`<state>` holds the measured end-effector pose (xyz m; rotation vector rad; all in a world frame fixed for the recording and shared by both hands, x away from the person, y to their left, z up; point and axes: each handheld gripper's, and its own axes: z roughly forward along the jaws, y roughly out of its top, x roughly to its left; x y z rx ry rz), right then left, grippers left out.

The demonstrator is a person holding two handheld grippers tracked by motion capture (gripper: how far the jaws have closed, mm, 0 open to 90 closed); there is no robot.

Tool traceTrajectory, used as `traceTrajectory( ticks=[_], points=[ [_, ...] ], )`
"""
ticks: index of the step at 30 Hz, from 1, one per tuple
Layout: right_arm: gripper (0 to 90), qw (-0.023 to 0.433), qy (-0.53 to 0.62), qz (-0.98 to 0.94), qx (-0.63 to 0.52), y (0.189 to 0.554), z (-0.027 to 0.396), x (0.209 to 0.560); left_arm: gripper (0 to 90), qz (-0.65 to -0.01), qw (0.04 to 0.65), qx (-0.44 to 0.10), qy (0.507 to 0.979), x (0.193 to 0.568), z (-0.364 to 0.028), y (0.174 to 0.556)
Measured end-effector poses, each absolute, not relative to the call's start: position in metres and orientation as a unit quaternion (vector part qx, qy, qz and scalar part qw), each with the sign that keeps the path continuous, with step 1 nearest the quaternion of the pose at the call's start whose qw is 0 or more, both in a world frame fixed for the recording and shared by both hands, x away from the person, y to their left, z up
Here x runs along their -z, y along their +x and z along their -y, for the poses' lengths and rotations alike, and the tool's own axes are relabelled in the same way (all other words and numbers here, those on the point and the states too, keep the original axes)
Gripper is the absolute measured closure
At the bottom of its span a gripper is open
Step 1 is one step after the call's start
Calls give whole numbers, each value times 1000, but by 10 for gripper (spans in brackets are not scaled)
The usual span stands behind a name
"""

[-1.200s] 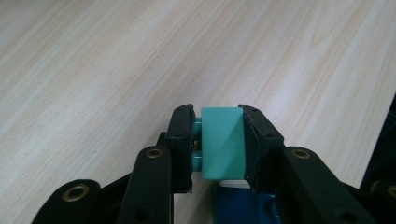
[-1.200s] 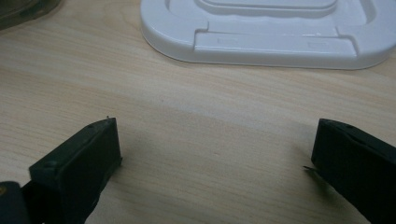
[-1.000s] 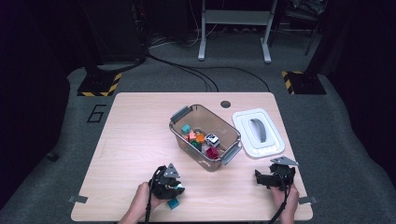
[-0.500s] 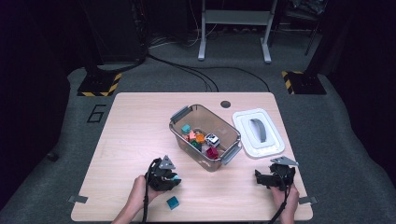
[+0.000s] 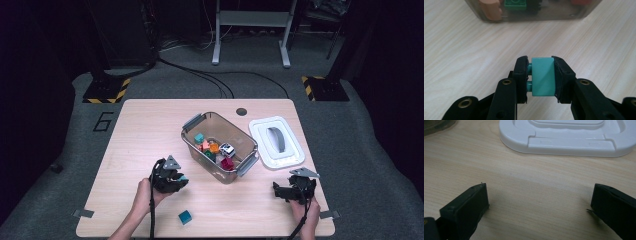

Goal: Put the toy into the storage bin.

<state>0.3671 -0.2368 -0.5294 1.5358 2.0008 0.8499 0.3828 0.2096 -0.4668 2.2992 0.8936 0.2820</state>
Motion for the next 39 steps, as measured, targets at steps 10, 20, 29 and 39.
traceTrajectory(
  ticks=[10, 20, 29, 39],
  points=[
    [5, 238, 560, -730, -310, 367, 237, 529, 673, -358, 334, -125, 863, 452, -225, 396],
    [5, 237, 562, -729, -312, 367, 236, 529, 673, -372, 350, -143, 847, 430, -236, 411],
    [5, 238, 560, -731, -310, 367, 237, 529, 673, -369, 360, -172, 839, 393, -236, 424],
    [5, 239, 562, -727, -314, 367, 236, 530, 673, -354, 360, -201, 839, 356, -219, 442]
  ],
)
